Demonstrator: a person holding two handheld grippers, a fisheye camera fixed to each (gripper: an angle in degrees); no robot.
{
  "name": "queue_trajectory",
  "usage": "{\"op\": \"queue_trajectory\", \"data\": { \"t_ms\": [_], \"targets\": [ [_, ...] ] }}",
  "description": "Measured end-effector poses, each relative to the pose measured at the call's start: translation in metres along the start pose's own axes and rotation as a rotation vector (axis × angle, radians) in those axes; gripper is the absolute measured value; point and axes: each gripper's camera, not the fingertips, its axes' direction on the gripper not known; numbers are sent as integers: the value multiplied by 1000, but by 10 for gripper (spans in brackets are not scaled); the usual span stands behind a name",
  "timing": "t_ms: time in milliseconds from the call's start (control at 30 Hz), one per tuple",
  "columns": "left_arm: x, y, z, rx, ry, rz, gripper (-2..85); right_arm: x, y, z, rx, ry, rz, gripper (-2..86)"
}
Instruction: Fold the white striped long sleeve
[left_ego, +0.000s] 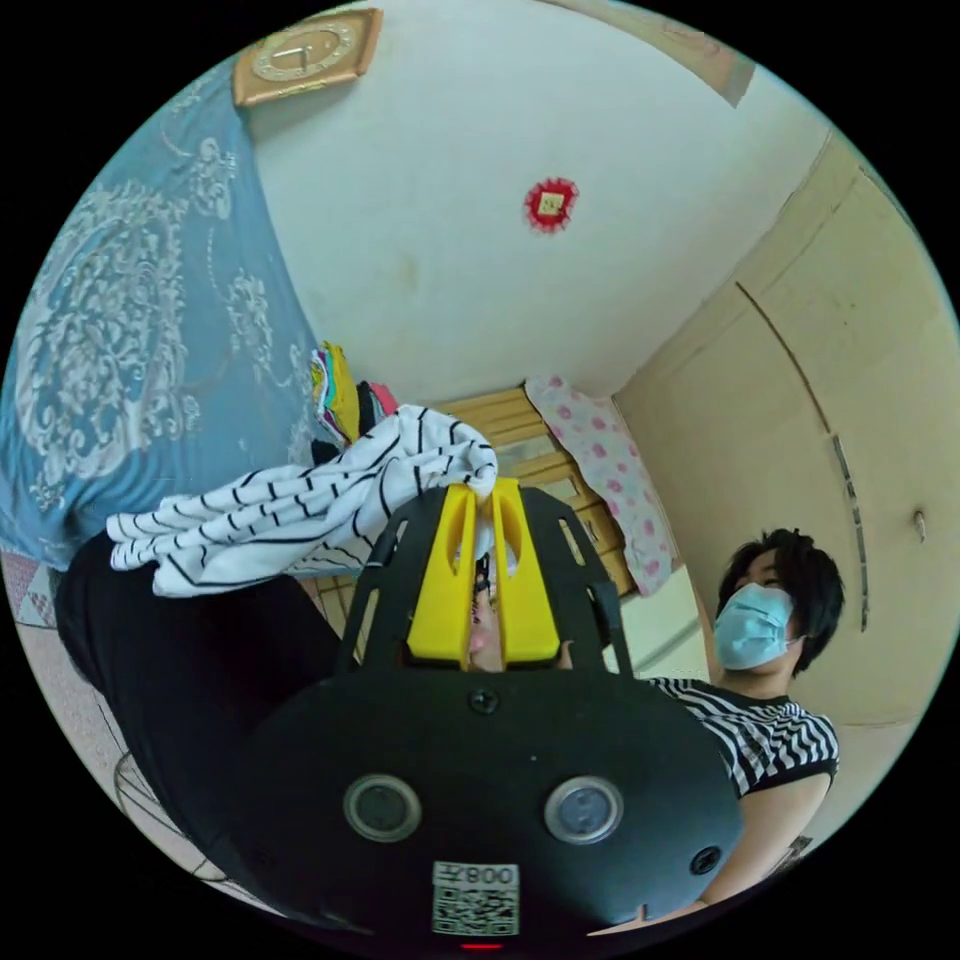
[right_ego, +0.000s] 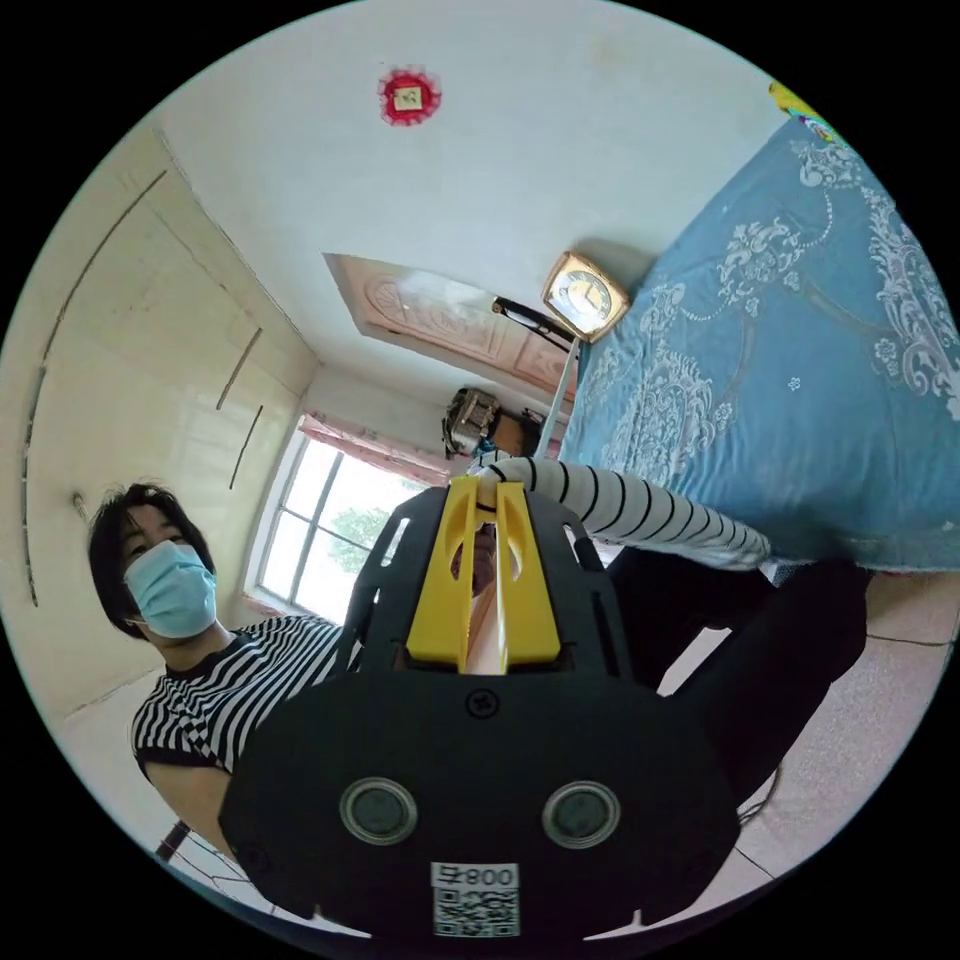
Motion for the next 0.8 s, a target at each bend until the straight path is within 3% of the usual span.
{"op": "queue_trajectory", "data": {
  "t_ms": [400,567,800],
  "targets": [
    [-100,-10,239,-279,-4,-100,35,20,48,-224,236,70,49,20],
    [-157,-51,358,-347,-30,-128,36,45,-16,-334,288,129,47,21],
    [-203,-139,563,-375,57,31,35,18,-154,-479,325,281,-104,22]
  ]
}}
